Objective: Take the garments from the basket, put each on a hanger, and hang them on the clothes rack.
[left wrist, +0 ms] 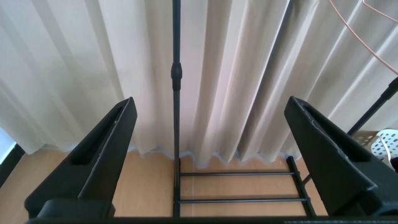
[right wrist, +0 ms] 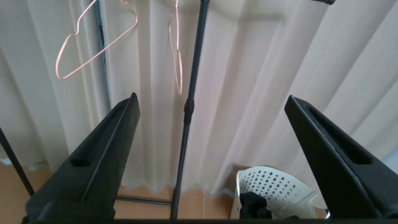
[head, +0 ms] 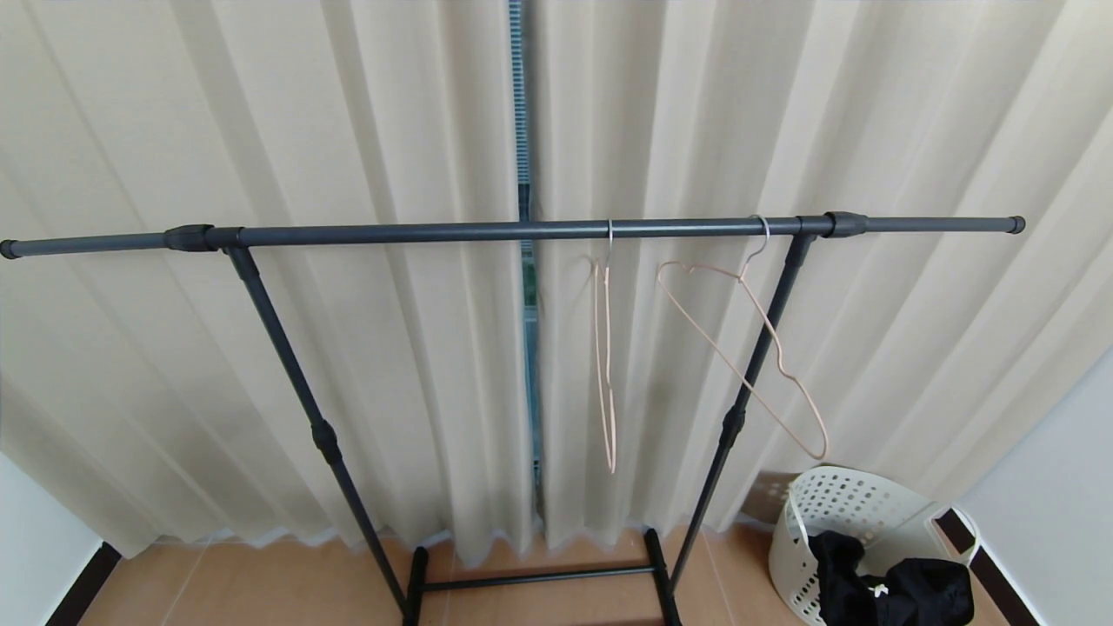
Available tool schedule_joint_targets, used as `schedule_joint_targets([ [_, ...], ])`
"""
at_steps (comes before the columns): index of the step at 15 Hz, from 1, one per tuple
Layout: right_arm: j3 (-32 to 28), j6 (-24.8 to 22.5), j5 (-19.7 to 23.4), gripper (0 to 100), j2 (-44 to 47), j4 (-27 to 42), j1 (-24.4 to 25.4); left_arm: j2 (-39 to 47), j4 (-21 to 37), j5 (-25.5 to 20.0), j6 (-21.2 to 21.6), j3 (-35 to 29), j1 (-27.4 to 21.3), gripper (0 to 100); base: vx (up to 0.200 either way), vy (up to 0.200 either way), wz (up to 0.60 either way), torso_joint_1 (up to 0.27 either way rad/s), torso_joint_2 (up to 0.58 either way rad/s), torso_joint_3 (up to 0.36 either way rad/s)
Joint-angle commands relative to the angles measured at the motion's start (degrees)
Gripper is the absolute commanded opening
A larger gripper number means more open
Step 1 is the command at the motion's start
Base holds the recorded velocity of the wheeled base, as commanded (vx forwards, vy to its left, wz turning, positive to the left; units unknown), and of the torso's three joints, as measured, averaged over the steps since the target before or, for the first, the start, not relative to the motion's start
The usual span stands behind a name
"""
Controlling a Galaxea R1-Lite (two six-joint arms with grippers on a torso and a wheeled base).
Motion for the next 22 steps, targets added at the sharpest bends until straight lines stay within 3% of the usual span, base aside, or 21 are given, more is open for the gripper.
schedule_joint_targets([
  [1,0.0,-0.04,0.01,100,0.04,-0.04,-0.01,-0.01,0.0,0.02,-0.02,0.02,0.0,100,0.0,0.0,0.0,0.0,0.0,0.0],
  [6,0.0,-0.04,0.01,100,0.04,-0.04,-0.01,-0.01,0.0,0.02,-0.02,0.02,0.0,100,0.0,0.0,0.0,-0.021,0.04,0.025],
  [22,0.0,0.32,-0.25,100,0.04,-0.13,0.08,-0.01,0.08,0.02,-0.11,-0.07,-0.08,100,0.0,0.0,0.0,-0.153,0.35,0.192],
])
